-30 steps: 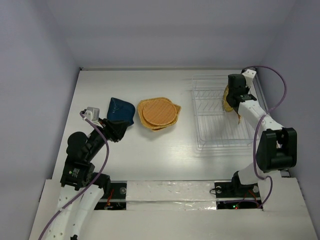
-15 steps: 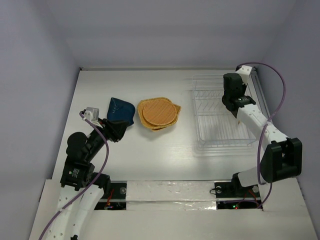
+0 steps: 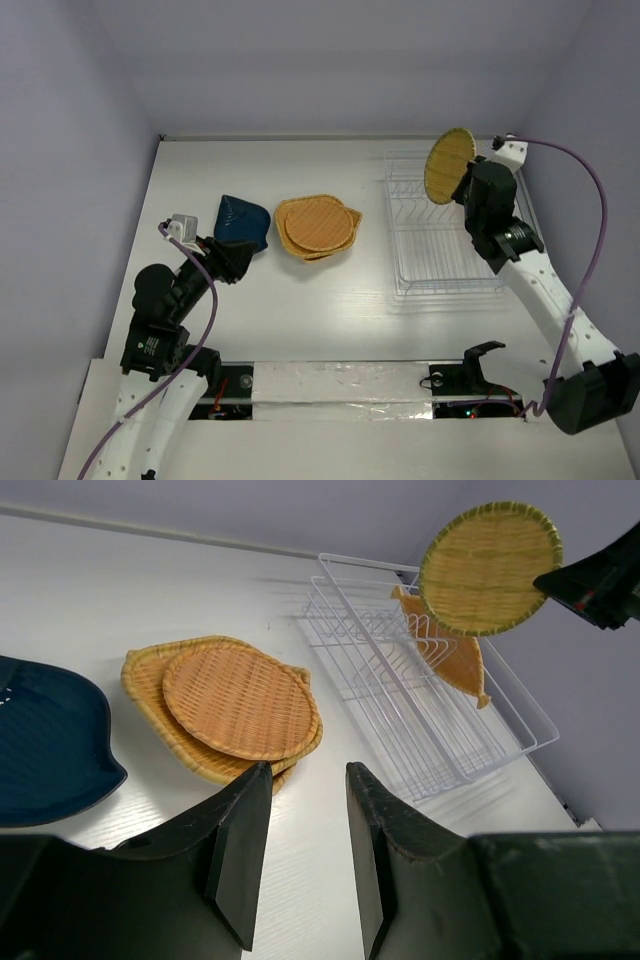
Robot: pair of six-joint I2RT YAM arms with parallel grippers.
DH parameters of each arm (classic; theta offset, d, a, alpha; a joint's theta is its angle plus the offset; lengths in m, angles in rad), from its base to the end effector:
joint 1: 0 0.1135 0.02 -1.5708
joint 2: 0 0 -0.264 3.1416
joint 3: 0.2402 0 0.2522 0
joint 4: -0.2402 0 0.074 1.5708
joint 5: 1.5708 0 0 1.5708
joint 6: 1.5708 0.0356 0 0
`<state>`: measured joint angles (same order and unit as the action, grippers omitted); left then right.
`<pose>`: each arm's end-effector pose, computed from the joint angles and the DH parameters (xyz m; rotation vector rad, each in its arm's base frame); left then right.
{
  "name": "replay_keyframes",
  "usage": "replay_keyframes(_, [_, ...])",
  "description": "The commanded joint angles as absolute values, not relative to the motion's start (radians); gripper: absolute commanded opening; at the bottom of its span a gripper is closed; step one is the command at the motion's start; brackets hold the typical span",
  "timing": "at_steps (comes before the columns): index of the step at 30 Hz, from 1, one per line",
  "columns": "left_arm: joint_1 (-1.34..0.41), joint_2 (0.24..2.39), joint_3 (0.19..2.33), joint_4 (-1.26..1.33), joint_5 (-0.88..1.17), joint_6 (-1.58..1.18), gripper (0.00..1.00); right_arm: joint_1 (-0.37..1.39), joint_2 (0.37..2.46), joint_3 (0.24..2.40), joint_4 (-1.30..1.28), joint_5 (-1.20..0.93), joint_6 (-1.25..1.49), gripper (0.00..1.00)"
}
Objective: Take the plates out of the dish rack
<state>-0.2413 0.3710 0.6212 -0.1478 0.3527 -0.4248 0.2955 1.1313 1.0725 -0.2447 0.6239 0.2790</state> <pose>0.0974 -0.0366 0.3390 0.1572 1.5179 -0.7945 0.2490 0.0540 0.3672 0.4049 1.7738 -0.1790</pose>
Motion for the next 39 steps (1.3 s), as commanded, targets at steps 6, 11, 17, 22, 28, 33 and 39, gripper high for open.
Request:
replay_keyframes(6, [-0.227, 0.396, 0.618, -0.109, 0.348, -0.428, 0.33, 0.376, 1.127, 0.971, 0.078, 0.013, 0.567, 0.0])
replay_keyframes(11, [-0.207, 0.407, 0.617, -0.107, 0.353, -0.428, 0.33, 0.483, 1.381, 1.012, 0.234, -0.144, 0.692, 0.0])
replay_keyframes(17, [-0.207, 0.414, 0.618, -0.107, 0.351, -0.429, 0.33, 0.554, 1.546, 1.077, 0.313, -0.164, 0.776, 0.0])
replay_keyframes(22, [-0.207, 0.416, 0.617, -0.104, 0.356, -0.429, 0.33, 0.563, 1.624, 1.049, 0.379, -0.173, 0.844, 0.0])
replay_keyframes(28, [-0.198, 0.423, 0.614, -0.101, 0.365, -0.43, 0.33, 0.563, 1.678, 1.029, 0.37, -0.173, 0.856, 0.11])
replay_keyframes(33, [-0.198, 0.423, 0.615, -0.101, 0.368, -0.429, 0.33, 0.563, 1.683, 1.009, 0.339, -0.18, 0.842, 0.23])
replay_keyframes(39, [-0.198, 0.426, 0.614, -0.098, 0.374, -0.428, 0.33, 0.574, 1.619, 0.996, 0.243, -0.106, 0.77, 0.5])
